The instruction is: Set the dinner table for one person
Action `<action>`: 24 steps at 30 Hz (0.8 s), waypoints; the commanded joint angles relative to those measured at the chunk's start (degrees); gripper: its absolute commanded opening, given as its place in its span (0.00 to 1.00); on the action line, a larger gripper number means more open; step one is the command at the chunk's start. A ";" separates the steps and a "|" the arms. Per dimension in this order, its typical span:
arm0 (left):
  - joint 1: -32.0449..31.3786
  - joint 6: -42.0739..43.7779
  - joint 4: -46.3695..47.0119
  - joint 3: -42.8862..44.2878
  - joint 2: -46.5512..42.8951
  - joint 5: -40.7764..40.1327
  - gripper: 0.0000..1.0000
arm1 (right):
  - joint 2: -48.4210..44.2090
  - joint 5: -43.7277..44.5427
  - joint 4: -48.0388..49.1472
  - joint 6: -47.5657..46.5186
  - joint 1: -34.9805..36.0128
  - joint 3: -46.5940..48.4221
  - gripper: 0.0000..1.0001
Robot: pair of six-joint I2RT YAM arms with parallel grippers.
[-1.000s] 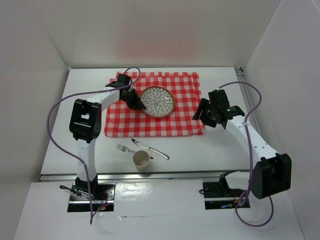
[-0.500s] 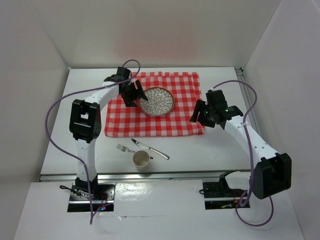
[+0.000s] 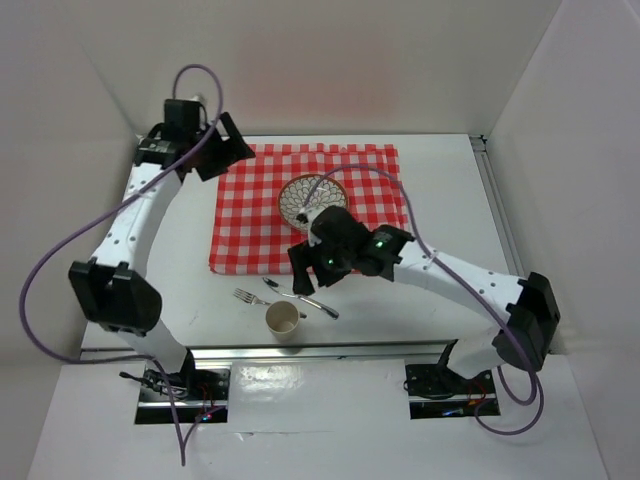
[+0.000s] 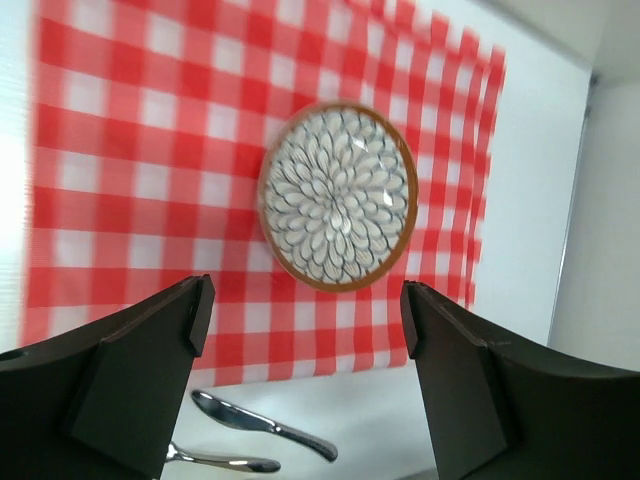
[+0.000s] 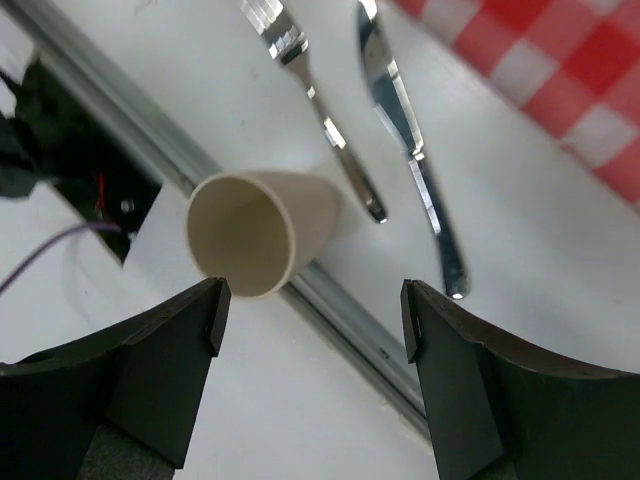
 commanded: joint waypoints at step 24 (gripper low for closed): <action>16.44 3.23 -1.01 -10.40 -15.29 9.43 0.90 | 17.44 17.03 -17.33 9.16 12.29 23.51 0.00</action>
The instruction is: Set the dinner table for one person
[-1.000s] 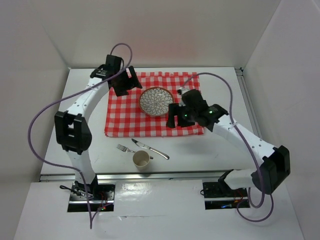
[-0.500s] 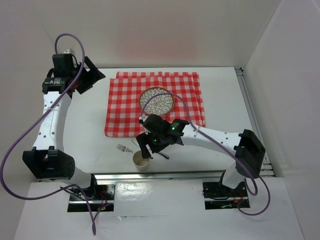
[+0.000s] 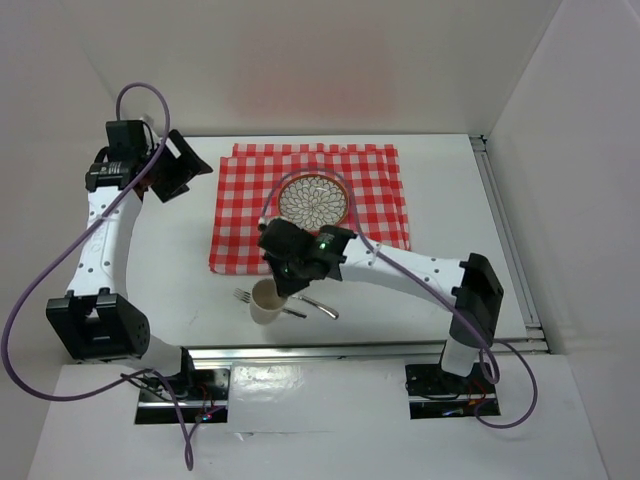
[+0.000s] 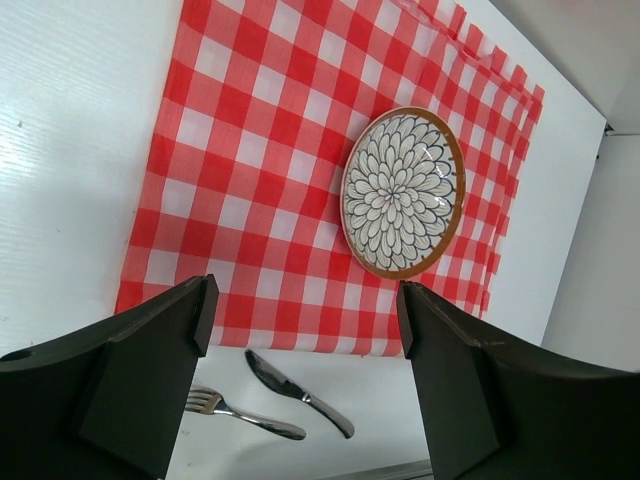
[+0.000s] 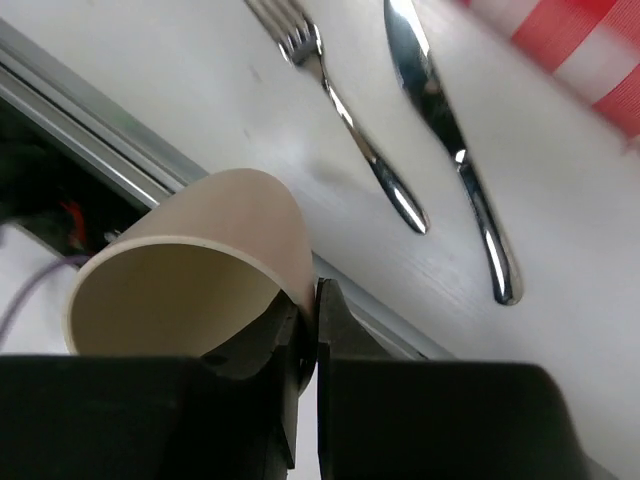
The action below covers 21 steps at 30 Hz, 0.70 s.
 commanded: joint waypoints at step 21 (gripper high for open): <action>-4.37 0.58 6.52 -13.90 -9.98 1.05 0.89 | 28.83 4.78 -11.39 -2.35 -52.59 54.79 0.00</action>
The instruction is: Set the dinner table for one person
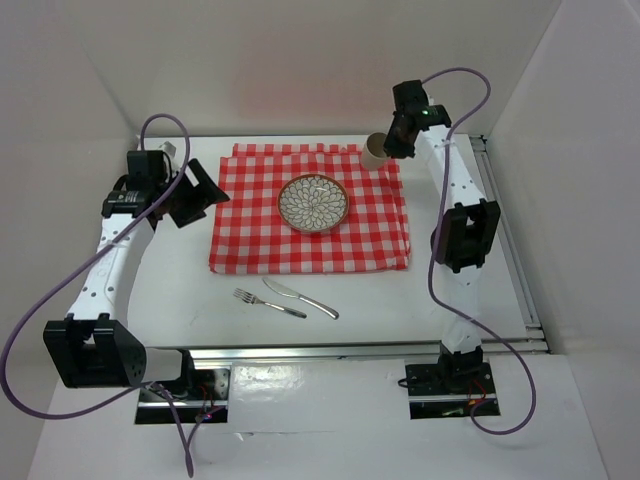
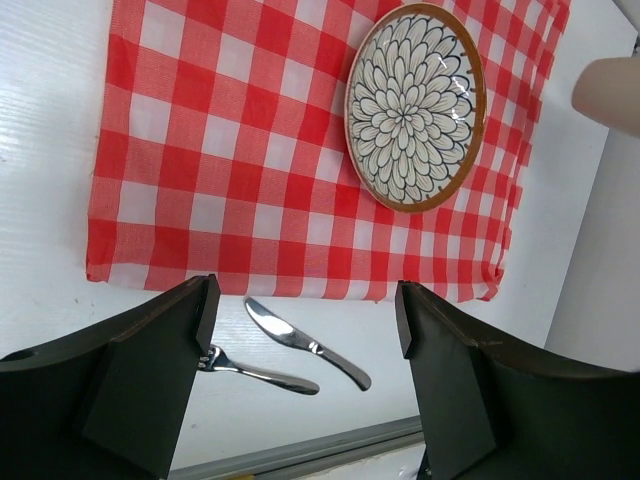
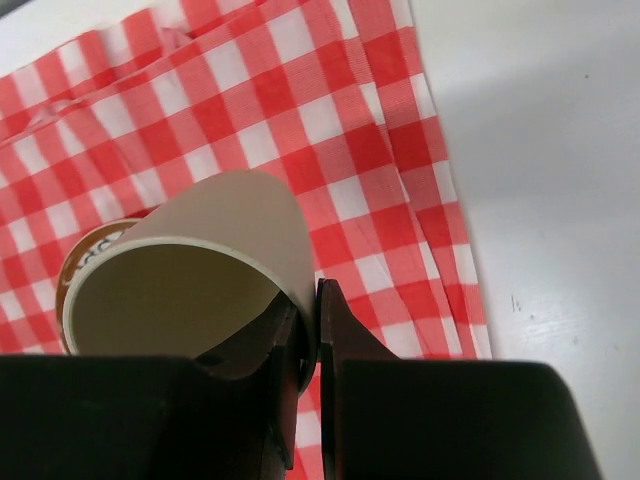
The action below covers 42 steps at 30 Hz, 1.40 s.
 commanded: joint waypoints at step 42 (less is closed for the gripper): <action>-6.89 2.95 -1.70 0.16 1.82 -4.98 0.89 | 17.38 -3.74 16.13 -0.76 -4.36 7.40 0.56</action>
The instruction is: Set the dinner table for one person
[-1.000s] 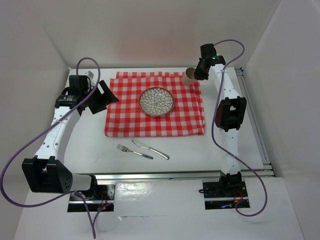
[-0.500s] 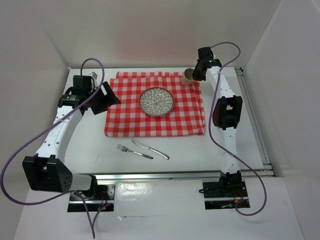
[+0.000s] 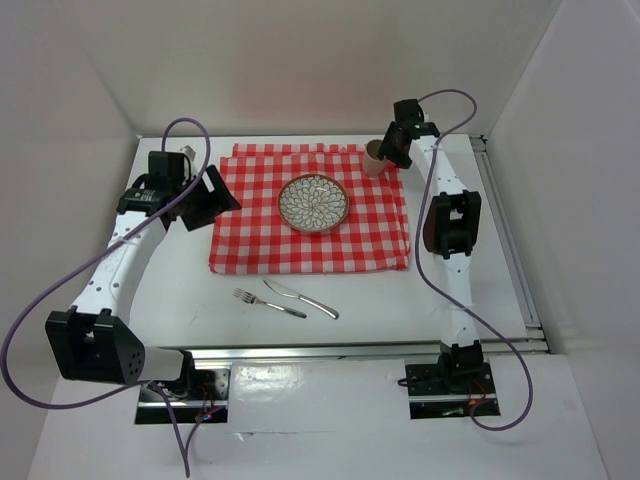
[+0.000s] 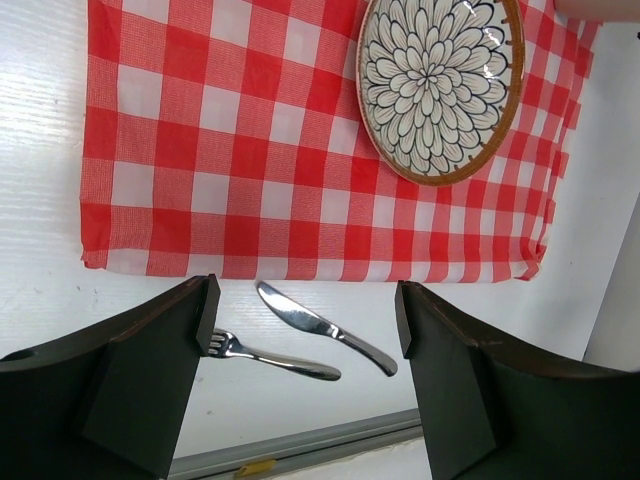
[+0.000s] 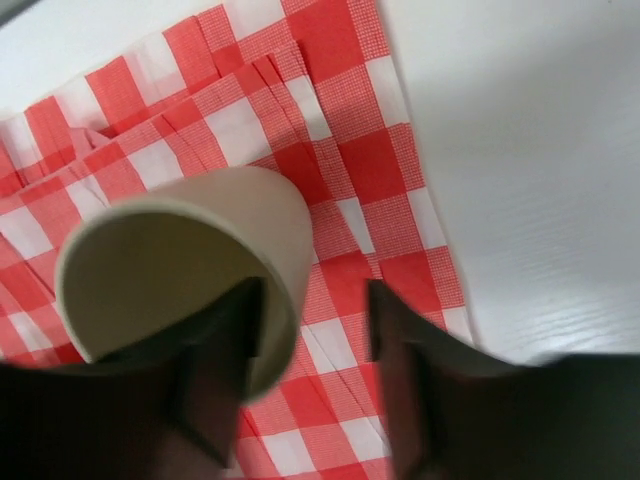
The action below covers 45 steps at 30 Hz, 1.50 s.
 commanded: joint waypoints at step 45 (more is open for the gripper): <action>-6.25 -20.20 -14.77 -19.88 -18.74 -17.27 0.79 | -51.96 -0.66 28.03 -15.59 51.11 -82.67 0.72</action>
